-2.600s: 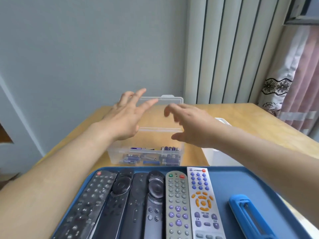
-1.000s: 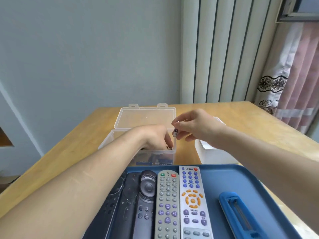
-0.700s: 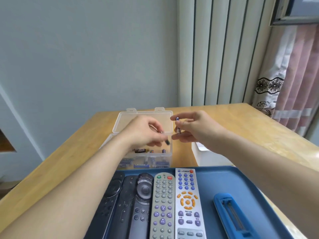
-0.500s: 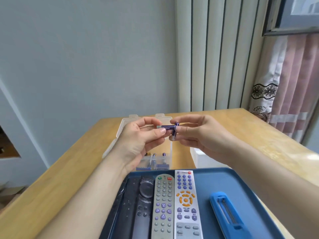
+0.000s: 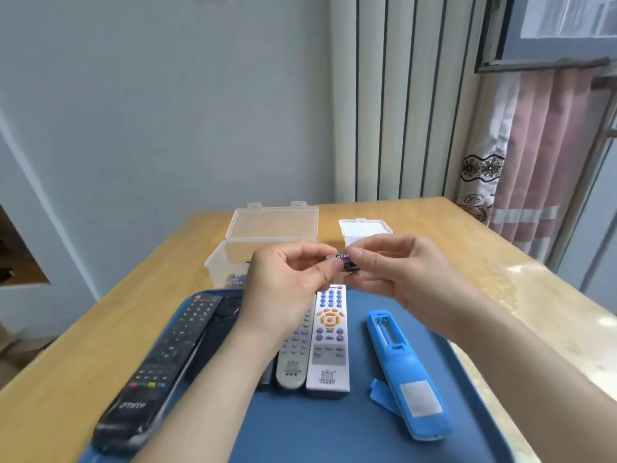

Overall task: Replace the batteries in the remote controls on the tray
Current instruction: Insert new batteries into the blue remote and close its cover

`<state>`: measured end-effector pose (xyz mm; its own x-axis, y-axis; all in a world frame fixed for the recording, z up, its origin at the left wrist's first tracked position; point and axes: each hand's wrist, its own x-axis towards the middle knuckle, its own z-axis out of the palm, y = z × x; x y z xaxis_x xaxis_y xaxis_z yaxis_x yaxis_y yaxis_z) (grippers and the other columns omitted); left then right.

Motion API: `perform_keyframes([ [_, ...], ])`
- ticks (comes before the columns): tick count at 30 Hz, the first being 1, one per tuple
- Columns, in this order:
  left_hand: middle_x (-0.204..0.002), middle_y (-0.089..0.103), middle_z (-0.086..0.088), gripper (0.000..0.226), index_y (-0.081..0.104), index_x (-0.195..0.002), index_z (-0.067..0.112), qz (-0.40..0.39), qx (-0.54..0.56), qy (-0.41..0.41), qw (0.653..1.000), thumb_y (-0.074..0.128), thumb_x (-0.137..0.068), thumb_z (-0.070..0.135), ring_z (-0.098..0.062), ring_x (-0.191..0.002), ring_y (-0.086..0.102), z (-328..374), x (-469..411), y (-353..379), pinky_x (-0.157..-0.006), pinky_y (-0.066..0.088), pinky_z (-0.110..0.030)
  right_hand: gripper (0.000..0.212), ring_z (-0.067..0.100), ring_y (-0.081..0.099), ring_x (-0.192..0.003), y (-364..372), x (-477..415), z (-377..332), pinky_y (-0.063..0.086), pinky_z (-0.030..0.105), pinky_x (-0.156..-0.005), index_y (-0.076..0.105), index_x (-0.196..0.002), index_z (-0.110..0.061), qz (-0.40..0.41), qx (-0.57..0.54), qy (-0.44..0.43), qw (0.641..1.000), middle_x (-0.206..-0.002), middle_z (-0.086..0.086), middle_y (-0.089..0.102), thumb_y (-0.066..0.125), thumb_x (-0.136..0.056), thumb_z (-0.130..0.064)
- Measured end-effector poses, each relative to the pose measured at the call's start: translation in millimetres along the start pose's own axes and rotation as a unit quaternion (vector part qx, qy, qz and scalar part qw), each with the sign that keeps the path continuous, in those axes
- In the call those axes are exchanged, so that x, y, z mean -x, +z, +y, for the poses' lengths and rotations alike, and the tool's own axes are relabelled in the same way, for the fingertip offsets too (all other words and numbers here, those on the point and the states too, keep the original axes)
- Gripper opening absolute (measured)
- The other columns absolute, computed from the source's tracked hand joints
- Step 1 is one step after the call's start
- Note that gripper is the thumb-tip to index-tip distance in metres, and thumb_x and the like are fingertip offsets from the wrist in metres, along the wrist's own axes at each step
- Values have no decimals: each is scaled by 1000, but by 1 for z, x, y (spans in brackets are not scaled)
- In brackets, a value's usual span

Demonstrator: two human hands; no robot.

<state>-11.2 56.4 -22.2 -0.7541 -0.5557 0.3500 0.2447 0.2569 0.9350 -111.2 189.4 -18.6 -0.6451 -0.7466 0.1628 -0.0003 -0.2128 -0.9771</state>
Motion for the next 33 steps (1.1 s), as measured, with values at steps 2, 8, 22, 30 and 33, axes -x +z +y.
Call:
perform_keyframes([
  [2, -76, 72, -17, 8, 75, -85, 13, -14, -9, -1, 1000, 75, -80, 7, -14, -64, 61, -2, 10, 4, -64, 54, -23, 20, 20, 70, -68, -7, 9, 7, 56, 21, -64, 73, -85, -1, 1, 5, 7, 1000, -82, 16, 74, 72, -71, -15],
  [8, -73, 71, -5, 11, 74, -85, 14, -52, 50, -71, 995, 74, -78, 6, -15, -66, 63, -11, 29, 15, -66, 55, -21, 20, 17, 71, -70, -12, 33, 14, 56, 21, -63, 71, -94, -6, -13, 78, 68, 995, -85, 12, 74, 70, -84, -23],
  [22, -59, 50, -3, 20, 59, -79, 11, -49, 280, -296, 912, 51, -95, 20, -9, -45, 39, -20, 31, 17, -38, 27, -13, 49, 17, 43, -69, 5, 54, 15, 31, 28, -52, 32, -78, -17, -47, 704, 177, 686, -81, -2, 45, 59, -84, -57],
  [30, -60, 56, 0, 17, 66, -79, 11, -23, 220, -248, 943, 63, -85, 26, -4, -40, 29, -20, 32, 14, -29, 14, -11, 26, 19, 62, -61, -12, 44, 9, 52, 33, -58, 47, -98, -13, 44, 387, 161, 907, -83, 6, 60, 66, -83, -22],
  [33, -62, 61, 3, 20, 74, -82, 14, -2, 122, -125, 985, 71, -69, 29, -6, -43, 40, -17, 35, 14, -36, 32, -12, 27, 25, 70, -62, -2, 46, 7, 54, 35, -57, 54, -108, -10, 44, 112, 138, 983, -79, 7, 66, 64, -84, -2],
])
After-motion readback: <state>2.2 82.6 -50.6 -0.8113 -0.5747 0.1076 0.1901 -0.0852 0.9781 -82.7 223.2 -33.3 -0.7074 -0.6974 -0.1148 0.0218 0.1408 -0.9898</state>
